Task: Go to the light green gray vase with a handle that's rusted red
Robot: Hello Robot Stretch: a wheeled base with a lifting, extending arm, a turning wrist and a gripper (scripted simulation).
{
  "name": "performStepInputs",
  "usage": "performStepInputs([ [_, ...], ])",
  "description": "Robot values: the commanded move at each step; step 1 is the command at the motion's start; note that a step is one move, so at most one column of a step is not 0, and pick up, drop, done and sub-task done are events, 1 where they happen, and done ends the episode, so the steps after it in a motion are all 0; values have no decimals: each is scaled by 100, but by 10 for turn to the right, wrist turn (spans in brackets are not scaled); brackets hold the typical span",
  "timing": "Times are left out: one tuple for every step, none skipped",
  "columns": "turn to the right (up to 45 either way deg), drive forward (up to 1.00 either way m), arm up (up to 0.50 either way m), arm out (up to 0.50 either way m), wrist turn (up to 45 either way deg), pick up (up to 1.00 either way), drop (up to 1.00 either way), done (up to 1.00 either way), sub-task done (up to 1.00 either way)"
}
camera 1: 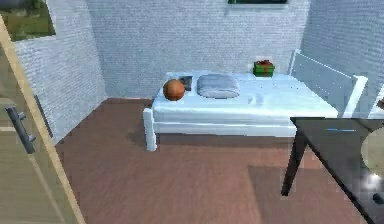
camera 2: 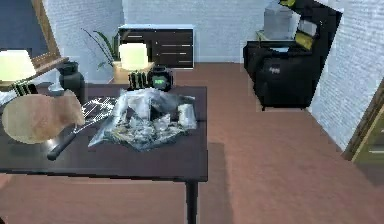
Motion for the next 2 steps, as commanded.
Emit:
performStepInputs([
  [450,0,0,0,0,0,0,0,0],
  [0,0,0,0,0,0,0,100,0],
])
